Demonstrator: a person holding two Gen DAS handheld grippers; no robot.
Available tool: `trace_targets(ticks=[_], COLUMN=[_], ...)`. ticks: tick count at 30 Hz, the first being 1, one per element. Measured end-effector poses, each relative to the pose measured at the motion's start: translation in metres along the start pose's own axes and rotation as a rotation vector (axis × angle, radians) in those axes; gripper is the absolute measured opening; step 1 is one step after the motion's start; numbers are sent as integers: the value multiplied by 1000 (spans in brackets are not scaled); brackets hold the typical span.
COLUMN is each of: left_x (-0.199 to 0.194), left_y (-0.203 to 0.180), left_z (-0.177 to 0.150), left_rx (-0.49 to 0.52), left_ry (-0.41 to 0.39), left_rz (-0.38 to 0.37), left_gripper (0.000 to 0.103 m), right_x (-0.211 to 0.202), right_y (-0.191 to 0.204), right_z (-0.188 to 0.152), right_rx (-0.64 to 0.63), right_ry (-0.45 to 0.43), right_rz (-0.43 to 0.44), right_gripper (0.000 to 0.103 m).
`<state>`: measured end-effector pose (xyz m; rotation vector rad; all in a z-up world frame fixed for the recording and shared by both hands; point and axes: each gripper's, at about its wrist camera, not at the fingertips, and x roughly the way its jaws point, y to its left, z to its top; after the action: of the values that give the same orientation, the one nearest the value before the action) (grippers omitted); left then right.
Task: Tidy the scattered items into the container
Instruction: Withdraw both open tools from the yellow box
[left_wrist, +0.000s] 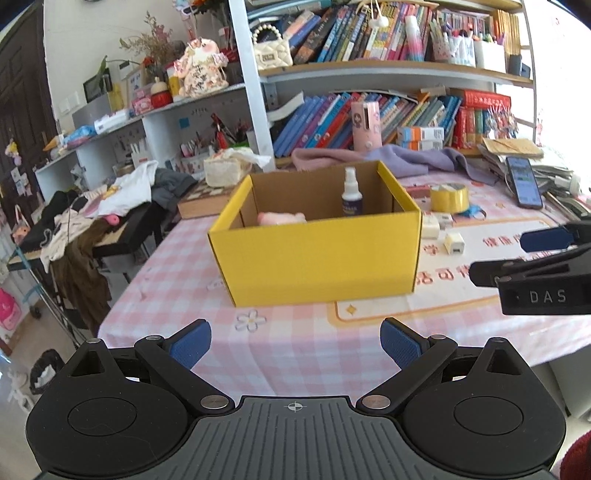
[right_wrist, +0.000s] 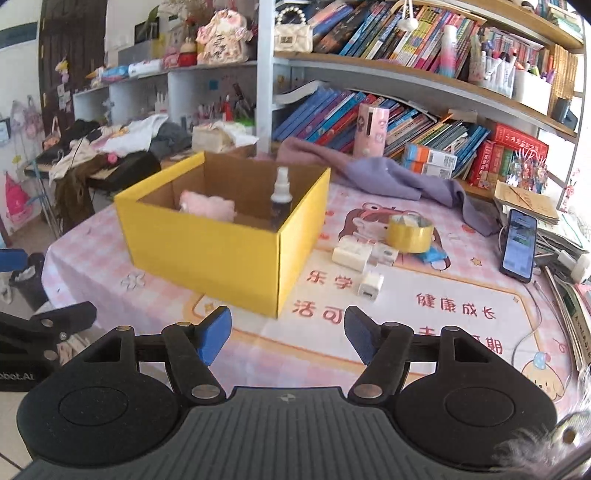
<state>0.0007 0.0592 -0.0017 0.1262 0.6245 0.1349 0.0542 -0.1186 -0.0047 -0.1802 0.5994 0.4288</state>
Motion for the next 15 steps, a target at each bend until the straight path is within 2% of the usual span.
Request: trace_targets(ticks=[6, 15], left_x=[0, 11], left_y=[-2, -10], left_z=[-5, -11], left_rx=[-12, -30], left_ry=[11, 70], left_rz=[-8, -68], left_gripper=[100, 100], right_x=[-4, -5], right_y=[5, 1], right_z=[-5, -14], right_rx=[-27, -64], right_ry=[10, 57], right_rz=[3, -14], right_gripper=[74, 81])
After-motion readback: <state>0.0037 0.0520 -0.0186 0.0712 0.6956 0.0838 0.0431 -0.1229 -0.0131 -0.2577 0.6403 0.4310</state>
